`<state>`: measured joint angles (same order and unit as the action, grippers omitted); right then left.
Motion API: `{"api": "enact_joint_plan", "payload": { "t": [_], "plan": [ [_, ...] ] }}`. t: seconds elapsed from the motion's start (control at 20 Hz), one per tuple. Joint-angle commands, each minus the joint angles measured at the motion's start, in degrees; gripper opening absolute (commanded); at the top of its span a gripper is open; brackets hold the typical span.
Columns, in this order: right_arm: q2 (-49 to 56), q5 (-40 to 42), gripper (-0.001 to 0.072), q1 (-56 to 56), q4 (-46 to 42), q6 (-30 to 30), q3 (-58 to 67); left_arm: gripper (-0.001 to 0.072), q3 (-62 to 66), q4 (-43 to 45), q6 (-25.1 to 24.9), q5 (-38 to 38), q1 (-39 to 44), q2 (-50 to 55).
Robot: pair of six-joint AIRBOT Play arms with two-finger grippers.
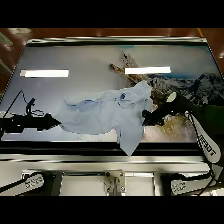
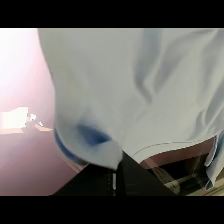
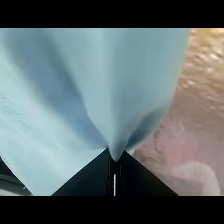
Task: Fold the shirts.
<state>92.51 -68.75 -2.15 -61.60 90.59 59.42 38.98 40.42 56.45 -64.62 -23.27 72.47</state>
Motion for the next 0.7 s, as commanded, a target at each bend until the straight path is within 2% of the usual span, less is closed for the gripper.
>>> {"api": "enact_joint_plan", "payload": {
  "t": [0.0,0.2,0.4,0.5,0.65],
  "plan": [
    [0.0,0.9,0.0061,-0.8,0.3,0.5,-0.3,0.0042,1.7,-2.6,-2.0,-1.0,0.0,-0.1],
    [-5.9,-0.9,0.0060,-0.4,-0.2,-5.4,2.7,0.0039,9.6,-2.3,-0.3,-1.5,0.0,-3.9],
    [-18.8,-0.1,0.0060,2.1,0.0,-13.8,16.1,0.0039,27.1,-0.5,3.2,-0.3,0.0,-13.7],
    [-26.3,5.1,0.0061,3.7,-1.7,-14.8,26.9,0.0040,38.6,-0.6,2.7,1.7,0.0,-18.8],
    [-34.7,14.7,0.0060,4.5,-8.3,-13.9,41.2,0.0040,53.4,-0.6,2.9,9.5,0.0,-25.2]
  ]
}}
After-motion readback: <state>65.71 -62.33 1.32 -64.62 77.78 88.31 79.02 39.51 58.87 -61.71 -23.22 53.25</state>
